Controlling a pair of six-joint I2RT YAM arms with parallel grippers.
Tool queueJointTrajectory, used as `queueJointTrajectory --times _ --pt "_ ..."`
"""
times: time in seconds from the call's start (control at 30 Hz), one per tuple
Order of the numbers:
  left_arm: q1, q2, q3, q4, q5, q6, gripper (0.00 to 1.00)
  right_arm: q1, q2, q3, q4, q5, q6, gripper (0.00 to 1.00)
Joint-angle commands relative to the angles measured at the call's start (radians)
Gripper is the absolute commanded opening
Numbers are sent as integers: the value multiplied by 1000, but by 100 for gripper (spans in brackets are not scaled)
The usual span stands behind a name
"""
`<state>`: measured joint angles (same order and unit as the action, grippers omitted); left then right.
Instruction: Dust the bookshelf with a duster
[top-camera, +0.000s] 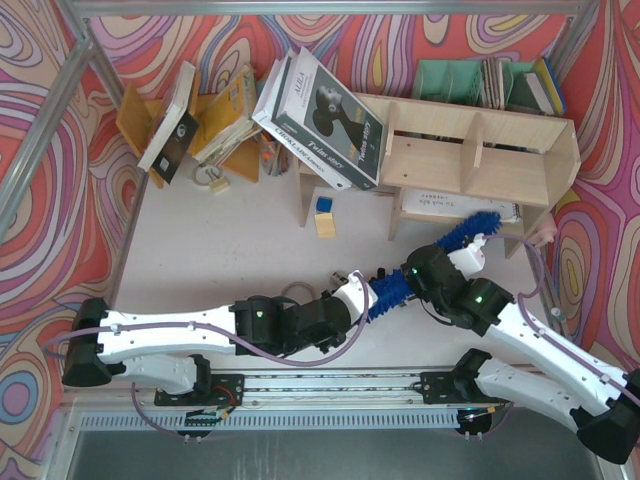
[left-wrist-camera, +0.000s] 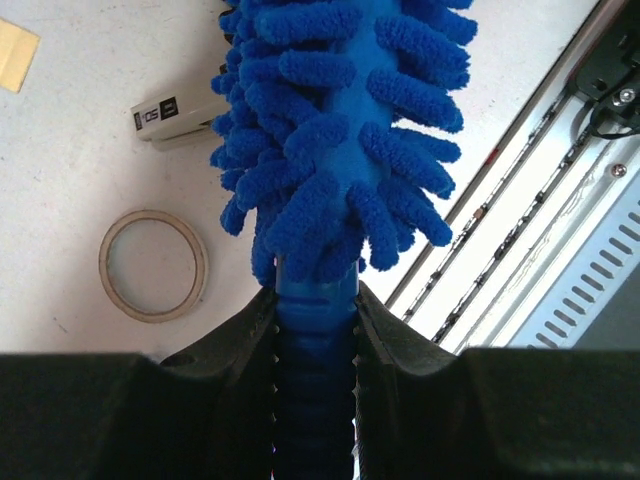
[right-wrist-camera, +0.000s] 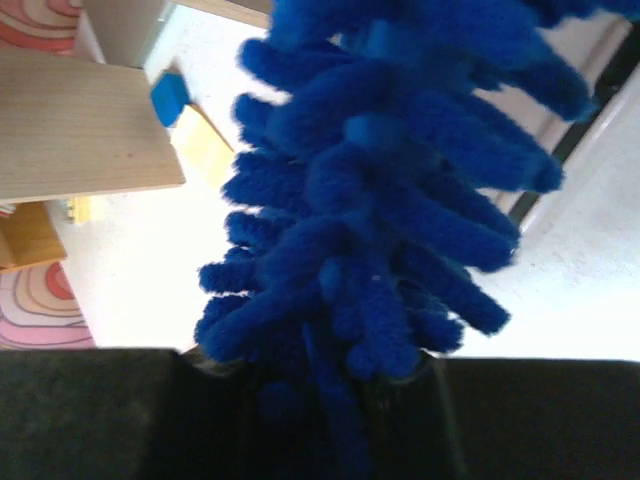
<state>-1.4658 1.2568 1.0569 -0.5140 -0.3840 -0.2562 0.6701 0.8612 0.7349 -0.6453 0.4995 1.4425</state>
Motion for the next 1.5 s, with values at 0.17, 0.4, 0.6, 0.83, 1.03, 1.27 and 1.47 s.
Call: queueJointTrajectory --times 0.17,0.4,0.6,0.83,1.03,1.27,1.47 --pt "-1 46 26 17 -47 -5 20 -5 -49 25 -35 25 -14 6" --pt "6 39 -24 44 -76 -25 53 -4 -71 26 -21 1 1 0" --pt "23 60 -44 50 -43 -41 67 -3 -83 22 -8 -17 12 0" --pt "30 122 -35 50 11 -41 67 -4 -104 12 15 -15 34 0" --pt "39 153 -51 63 33 -54 58 -5 -116 15 30 -5 37 0" --pt "45 153 -44 63 8 -63 16 -4 -120 7 30 -11 40 0" --pt "45 153 -10 34 -1 -68 0 -4 -125 -3 14 -22 48 0"
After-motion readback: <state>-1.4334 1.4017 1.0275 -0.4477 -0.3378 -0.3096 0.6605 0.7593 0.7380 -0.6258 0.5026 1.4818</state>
